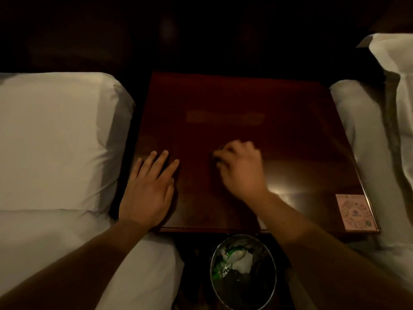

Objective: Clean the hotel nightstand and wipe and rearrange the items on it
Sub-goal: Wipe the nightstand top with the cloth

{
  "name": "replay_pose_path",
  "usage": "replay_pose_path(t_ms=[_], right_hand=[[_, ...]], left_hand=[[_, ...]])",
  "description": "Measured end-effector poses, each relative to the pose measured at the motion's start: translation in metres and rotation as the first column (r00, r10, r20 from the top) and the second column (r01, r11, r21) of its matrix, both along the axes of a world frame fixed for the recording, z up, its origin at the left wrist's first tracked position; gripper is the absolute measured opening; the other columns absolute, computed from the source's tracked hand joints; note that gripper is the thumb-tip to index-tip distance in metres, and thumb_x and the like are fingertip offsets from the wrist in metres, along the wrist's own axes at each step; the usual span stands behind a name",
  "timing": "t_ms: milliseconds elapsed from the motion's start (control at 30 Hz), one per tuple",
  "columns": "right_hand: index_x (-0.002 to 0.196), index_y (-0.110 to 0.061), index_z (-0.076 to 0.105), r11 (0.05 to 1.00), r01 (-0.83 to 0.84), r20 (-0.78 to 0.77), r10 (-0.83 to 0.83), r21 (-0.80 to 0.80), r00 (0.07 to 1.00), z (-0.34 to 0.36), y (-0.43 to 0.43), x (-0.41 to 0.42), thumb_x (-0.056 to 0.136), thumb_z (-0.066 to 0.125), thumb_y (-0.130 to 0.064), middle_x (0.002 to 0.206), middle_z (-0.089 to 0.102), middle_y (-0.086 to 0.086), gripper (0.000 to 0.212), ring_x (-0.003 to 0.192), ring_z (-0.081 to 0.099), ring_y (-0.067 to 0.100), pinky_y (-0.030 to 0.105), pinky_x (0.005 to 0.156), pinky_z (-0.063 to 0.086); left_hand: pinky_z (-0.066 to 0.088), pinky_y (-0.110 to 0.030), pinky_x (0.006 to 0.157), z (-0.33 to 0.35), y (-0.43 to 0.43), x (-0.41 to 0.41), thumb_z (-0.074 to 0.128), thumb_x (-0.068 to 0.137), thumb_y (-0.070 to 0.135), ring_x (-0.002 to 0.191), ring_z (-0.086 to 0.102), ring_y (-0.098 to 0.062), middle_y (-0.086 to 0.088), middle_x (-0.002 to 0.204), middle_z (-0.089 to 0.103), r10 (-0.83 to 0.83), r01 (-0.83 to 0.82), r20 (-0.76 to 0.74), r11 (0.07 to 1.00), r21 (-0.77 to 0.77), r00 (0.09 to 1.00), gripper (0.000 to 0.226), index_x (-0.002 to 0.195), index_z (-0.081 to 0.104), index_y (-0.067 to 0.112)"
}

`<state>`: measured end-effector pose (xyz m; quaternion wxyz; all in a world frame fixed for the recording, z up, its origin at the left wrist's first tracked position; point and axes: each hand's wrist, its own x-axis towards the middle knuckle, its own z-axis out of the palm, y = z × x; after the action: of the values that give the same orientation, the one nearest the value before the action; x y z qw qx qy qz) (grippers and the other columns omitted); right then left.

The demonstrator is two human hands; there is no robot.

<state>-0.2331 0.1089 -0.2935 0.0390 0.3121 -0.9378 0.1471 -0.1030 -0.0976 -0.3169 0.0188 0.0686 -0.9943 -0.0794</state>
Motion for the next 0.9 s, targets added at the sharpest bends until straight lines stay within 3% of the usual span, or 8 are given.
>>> replay_pose_path(t_ms=[100, 267, 400, 533, 633, 700, 800, 900], right_hand=[[0.119, -0.024, 0.067, 0.981, 0.194, 0.073, -0.195, 0.023, 0.978, 0.006, -0.003, -0.001, 0.087, 0.059, -0.027, 0.112, 0.056, 0.005, 0.032, 0.102, 0.048, 0.031, 0.039, 0.080, 0.038], [0.106, -0.027, 0.065, 0.937, -0.349, 0.182, 0.341, 0.014, 0.922, 0.009, -0.024, 0.051, 0.081, 0.054, -0.035, 0.099, 0.053, 0.002, 0.029, 0.088, 0.049, 0.025, 0.033, 0.071, 0.032], [0.108, -0.021, 0.065, 0.997, 0.029, 0.128, -0.020, -0.066, 0.992, 0.017, -0.008, -0.034, 0.086, 0.058, -0.030, 0.103, 0.066, 0.005, 0.025, 0.096, 0.062, 0.028, 0.039, 0.081, 0.049], [0.095, -0.027, 0.067, 0.773, 0.467, 0.592, -0.150, -0.429, 0.792, 0.027, 0.053, -0.073, 0.090, 0.065, -0.012, 0.089, 0.070, -0.005, 0.016, 0.081, 0.068, 0.011, 0.040, 0.077, 0.056], [0.121, -0.037, 0.061, 0.785, 0.494, 0.618, -0.186, -0.374, 0.764, 0.032, 0.099, -0.078, 0.093, 0.064, -0.014, 0.127, 0.057, -0.008, 0.036, 0.119, 0.055, 0.014, 0.040, 0.095, 0.051], [0.132, -0.047, 0.050, 0.831, 0.380, 0.522, -0.129, -0.407, 0.843, 0.032, 0.104, -0.074, 0.096, 0.059, -0.026, 0.145, 0.042, -0.014, 0.043, 0.136, 0.039, 0.014, 0.040, 0.107, 0.040], [0.150, -0.037, 0.031, 0.997, 0.050, 0.324, -0.027, -0.065, 0.946, 0.018, 0.080, -0.051, 0.098, 0.049, -0.045, 0.163, 0.018, -0.009, 0.056, 0.149, 0.014, 0.017, 0.038, 0.120, 0.014], [0.147, -0.029, 0.041, 0.983, -0.163, 0.165, 0.147, 0.088, 0.975, 0.000, 0.059, 0.004, 0.096, 0.048, -0.050, 0.159, 0.032, -0.001, 0.056, 0.148, 0.024, 0.026, 0.047, 0.120, 0.023]], left_hand=[[0.025, -0.055, 0.119, 0.003, 0.003, 0.000, 0.031, 0.099, 0.034, 0.148, 0.032, -0.030, -0.007, 0.158, 0.041, 0.012, -0.012, 0.007, 1.000, -0.006, 1.000, 0.051, 0.147, 0.048, 0.025], [0.026, -0.056, 0.117, 0.003, 0.001, 0.002, 0.033, 0.097, 0.035, 0.143, 0.037, -0.033, -0.007, 0.156, 0.045, 0.022, -0.022, 0.015, 0.999, -0.049, 1.000, 0.053, 0.146, 0.049, 0.026], [0.025, -0.052, 0.119, 0.000, 0.000, 0.000, 0.033, 0.097, 0.036, 0.144, 0.036, -0.031, -0.006, 0.155, 0.045, 0.028, -0.029, -0.011, 0.998, -0.055, 1.000, 0.052, 0.146, 0.049, 0.027], [0.026, -0.053, 0.118, 0.002, 0.001, 0.000, 0.033, 0.097, 0.037, 0.143, 0.038, -0.032, -0.007, 0.155, 0.047, 0.030, -0.031, -0.016, 0.998, -0.046, 0.999, 0.052, 0.144, 0.052, 0.026], [0.027, -0.053, 0.117, 0.003, 0.002, -0.001, 0.034, 0.096, 0.037, 0.143, 0.039, -0.032, -0.007, 0.154, 0.047, 0.034, -0.034, -0.011, 0.999, -0.039, 0.999, 0.052, 0.143, 0.053, 0.026], [0.028, -0.054, 0.117, 0.002, 0.001, -0.002, 0.034, 0.096, 0.036, 0.142, 0.039, -0.032, -0.007, 0.154, 0.047, 0.029, -0.030, -0.011, 0.999, -0.042, 1.000, 0.052, 0.143, 0.053, 0.026], [0.027, -0.053, 0.117, 0.002, 0.002, -0.001, 0.034, 0.097, 0.036, 0.142, 0.039, -0.032, -0.007, 0.154, 0.047, 0.030, -0.031, -0.011, 0.998, -0.049, 0.999, 0.052, 0.143, 0.053, 0.025], [0.027, -0.053, 0.117, 0.001, 0.002, -0.002, 0.035, 0.097, 0.036, 0.142, 0.040, -0.033, -0.008, 0.154, 0.047, 0.024, -0.025, -0.021, 0.999, -0.046, 0.999, 0.051, 0.143, 0.054, 0.024]])
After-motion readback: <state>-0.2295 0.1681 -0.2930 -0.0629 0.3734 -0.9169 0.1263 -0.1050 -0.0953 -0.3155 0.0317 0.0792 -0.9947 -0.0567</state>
